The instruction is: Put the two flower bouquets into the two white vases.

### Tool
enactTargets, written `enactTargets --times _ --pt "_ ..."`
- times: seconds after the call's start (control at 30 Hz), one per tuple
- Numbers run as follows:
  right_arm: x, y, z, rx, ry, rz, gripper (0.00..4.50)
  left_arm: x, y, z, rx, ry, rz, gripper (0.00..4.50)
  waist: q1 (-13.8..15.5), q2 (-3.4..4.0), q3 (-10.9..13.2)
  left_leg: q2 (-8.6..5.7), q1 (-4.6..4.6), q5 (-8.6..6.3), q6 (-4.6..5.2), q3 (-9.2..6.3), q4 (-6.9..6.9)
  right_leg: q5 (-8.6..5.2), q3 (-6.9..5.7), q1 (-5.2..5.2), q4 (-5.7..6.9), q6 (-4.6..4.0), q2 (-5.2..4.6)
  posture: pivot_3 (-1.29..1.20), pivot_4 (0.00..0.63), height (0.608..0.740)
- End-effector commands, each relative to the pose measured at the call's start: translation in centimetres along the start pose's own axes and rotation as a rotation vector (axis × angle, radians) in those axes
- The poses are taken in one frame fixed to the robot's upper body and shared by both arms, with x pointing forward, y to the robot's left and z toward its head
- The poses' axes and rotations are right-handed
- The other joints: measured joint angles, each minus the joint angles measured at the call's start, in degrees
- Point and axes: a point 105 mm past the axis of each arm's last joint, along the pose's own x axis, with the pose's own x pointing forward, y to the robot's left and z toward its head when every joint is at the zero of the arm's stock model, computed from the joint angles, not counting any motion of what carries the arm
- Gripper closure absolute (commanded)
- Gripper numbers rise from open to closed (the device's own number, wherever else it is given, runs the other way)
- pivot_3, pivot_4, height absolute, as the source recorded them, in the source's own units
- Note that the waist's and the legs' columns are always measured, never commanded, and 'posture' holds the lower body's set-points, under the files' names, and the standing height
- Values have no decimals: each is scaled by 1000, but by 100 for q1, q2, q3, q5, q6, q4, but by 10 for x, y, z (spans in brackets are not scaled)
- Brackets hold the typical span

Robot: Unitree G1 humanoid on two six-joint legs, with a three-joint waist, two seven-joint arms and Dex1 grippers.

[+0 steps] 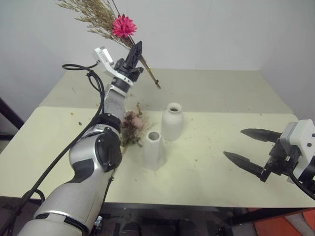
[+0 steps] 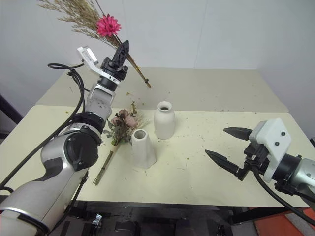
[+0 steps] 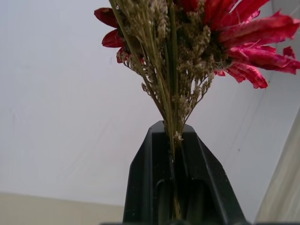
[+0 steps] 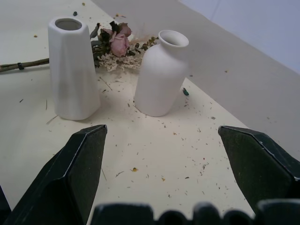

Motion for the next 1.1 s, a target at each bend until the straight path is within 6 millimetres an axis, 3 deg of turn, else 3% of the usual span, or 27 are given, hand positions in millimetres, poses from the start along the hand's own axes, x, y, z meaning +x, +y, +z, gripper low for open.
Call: enactTargets --times 0.03,0.43,0.73,1.1 --pt "-7 -1 7 -32 -4 -41 0 14 -19 0 -19 -7 -73 4438 5 0 0 0 0 0 0 0 0 0 0 0 0 0 1 0 150 740" --pt "-17 -1 -1 -26 36 -81 0 14 -44 -25 -64 81 -242 4438 -1 -1 0 -1 1 0 0 0 0 -1 1 1 -1 2 1 0 150 740" --pt "-19 -4 -4 -21 45 -95 0 10 -46 -27 -41 112 -290 4438 0 -1 0 -1 1 0 0 0 0 -2 2 2 -2 3 1 0 150 740" --pt "-14 -7 -5 -19 36 -95 0 2 -49 -43 57 225 -353 4438 9 -1 0 -1 0 0 0 0 0 -2 2 2 -3 3 1 0 150 740"
